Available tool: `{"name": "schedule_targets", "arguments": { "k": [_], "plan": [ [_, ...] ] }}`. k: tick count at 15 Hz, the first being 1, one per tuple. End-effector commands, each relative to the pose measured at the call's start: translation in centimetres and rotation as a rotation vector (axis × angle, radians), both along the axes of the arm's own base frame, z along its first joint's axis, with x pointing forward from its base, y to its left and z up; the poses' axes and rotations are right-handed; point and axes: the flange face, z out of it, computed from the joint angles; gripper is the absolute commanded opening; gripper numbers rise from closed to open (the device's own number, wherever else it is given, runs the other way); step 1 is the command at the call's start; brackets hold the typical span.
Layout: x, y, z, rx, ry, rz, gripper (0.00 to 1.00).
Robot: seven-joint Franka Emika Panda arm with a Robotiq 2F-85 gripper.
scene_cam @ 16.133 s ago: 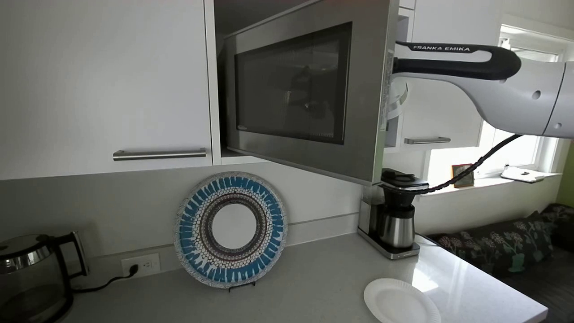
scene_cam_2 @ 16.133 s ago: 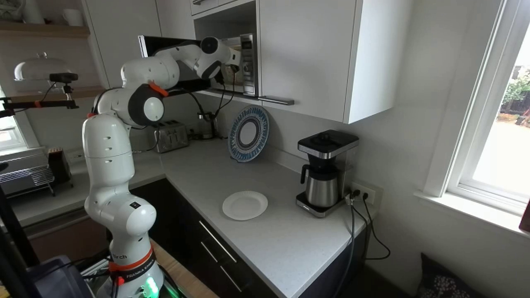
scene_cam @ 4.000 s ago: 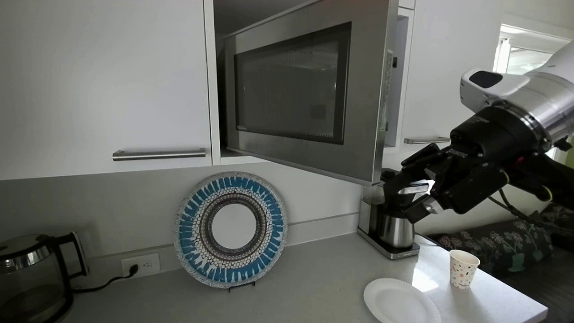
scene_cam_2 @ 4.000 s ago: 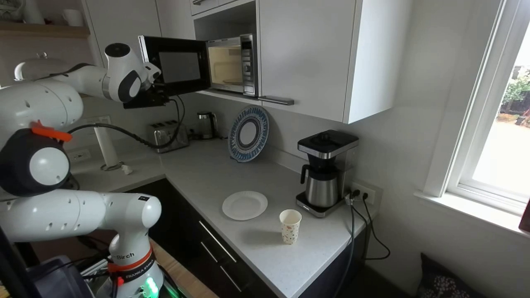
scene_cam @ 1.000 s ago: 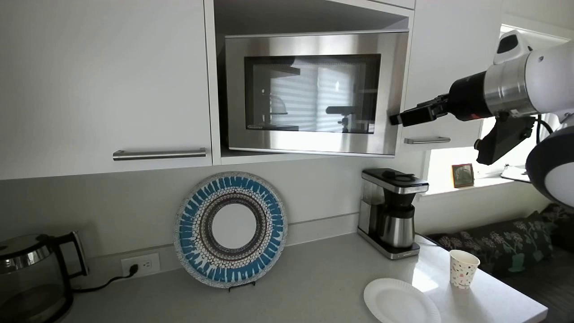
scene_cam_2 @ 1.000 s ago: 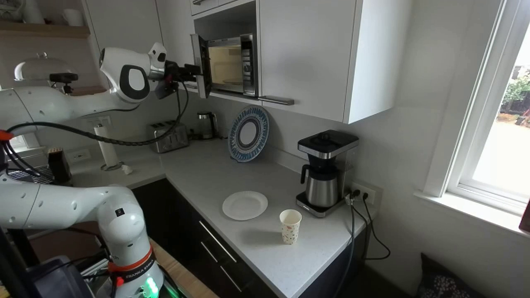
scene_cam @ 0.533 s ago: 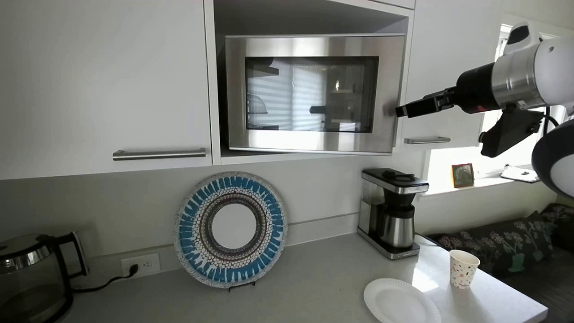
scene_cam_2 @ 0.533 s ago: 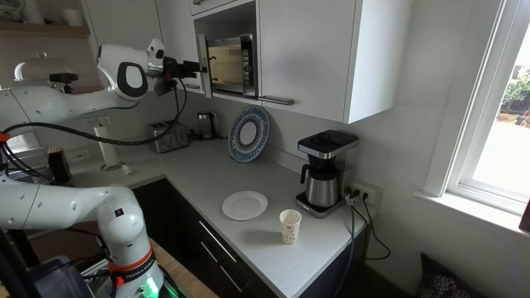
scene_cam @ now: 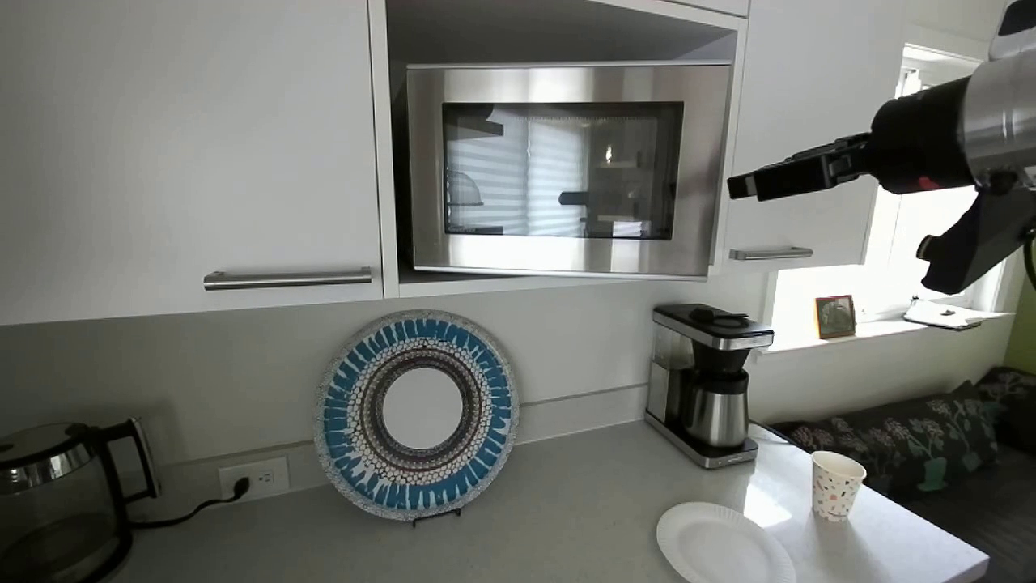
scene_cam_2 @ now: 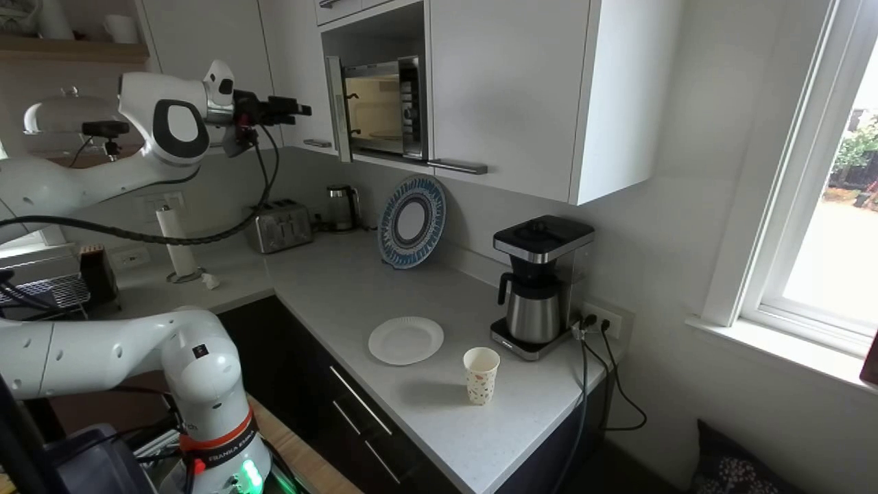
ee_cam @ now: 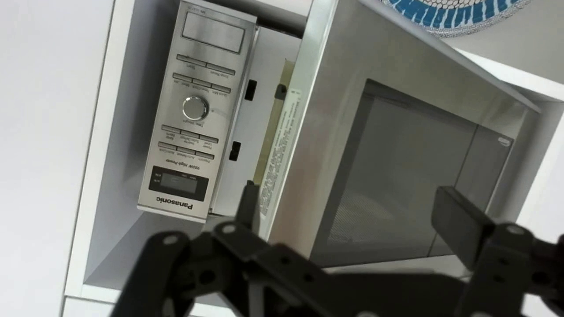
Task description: Remove the styrofoam cup from the microwave and put it on the right in front of the coffee maker and then close the door of the microwave
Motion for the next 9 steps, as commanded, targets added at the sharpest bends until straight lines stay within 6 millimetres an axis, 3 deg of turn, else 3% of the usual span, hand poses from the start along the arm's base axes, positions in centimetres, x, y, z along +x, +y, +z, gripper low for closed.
{"name": "schedule_targets", "arguments": {
  "k": [1, 5, 9],
  "plan": [
    [-0.8, 1.1, -0.3, -0.009, -0.012, 0.020, 0.73],
    [0.6, 0.4, 0.0, -0.012, -0.019, 0.044, 0.42],
    [3.4, -1.2, 0.6, -0.033, -0.039, 0.058, 0.11]
  ]
}}
